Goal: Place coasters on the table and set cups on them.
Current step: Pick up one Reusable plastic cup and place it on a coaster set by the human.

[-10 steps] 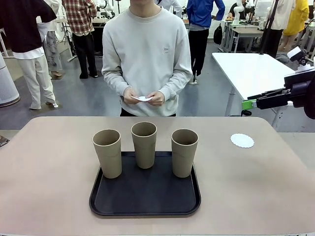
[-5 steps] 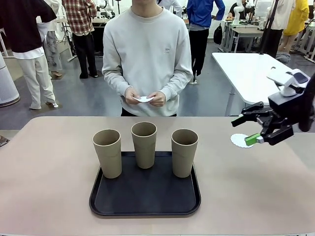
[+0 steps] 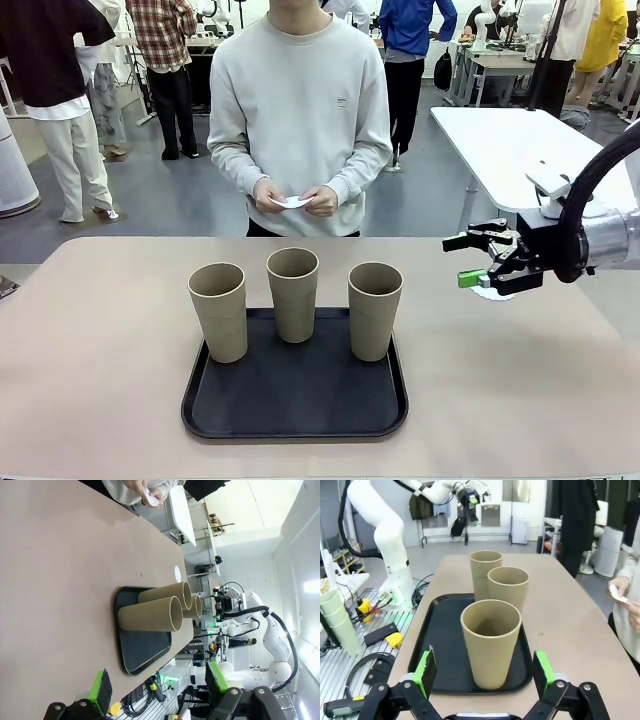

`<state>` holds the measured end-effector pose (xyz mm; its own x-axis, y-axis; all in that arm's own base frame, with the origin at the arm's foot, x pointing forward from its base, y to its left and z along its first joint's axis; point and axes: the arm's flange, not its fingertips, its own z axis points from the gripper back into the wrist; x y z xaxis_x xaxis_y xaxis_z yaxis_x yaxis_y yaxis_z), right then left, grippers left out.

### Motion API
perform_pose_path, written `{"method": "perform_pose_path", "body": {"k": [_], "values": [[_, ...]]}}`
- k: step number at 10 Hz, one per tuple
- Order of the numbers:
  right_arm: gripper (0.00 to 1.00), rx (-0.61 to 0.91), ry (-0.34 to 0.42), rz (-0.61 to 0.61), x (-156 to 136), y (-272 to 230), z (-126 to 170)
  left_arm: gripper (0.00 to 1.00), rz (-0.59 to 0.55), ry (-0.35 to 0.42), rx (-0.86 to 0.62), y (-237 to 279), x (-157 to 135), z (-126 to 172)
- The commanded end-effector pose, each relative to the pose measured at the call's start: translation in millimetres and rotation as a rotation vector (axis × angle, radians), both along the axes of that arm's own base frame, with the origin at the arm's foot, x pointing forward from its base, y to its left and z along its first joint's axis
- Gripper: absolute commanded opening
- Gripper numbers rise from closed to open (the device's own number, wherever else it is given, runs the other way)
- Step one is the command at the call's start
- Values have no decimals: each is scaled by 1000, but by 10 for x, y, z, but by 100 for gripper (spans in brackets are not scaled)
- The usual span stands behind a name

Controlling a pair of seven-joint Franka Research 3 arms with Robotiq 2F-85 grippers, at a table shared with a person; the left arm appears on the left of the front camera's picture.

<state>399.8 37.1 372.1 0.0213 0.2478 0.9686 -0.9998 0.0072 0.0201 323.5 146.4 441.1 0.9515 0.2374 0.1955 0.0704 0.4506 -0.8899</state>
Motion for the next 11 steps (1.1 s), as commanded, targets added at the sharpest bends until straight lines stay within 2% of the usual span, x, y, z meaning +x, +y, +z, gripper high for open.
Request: {"method": "perform_pose_path", "body": {"k": [1, 2, 5, 6, 7, 9, 11], "values": [[100, -29, -23, -52, -9, -7, -31, 100, -3, -14, -4, 14, -6, -6], [100, 0, 0, 0, 0, 0, 0, 100, -3, -14, -4, 14, -6, -6], [100, -7, 2, -15, 12, -22, -24, 100, -3, -14, -4, 14, -6, -6], [100, -70, 19, 12, 39, 21, -185, 100, -3, -14, -4, 14, -6, -6], [100, -81, 4, 3, 100, 55, -328, 100, -3, -14, -4, 14, -6, -6], [100, -25, -35, 37, 172, 88, -483, 100, -3, -14, -4, 14, -6, -6], [100, -50, -70, 82, 154, 188, -692, 100, -3, -14, -4, 14, -6, -6]]}}
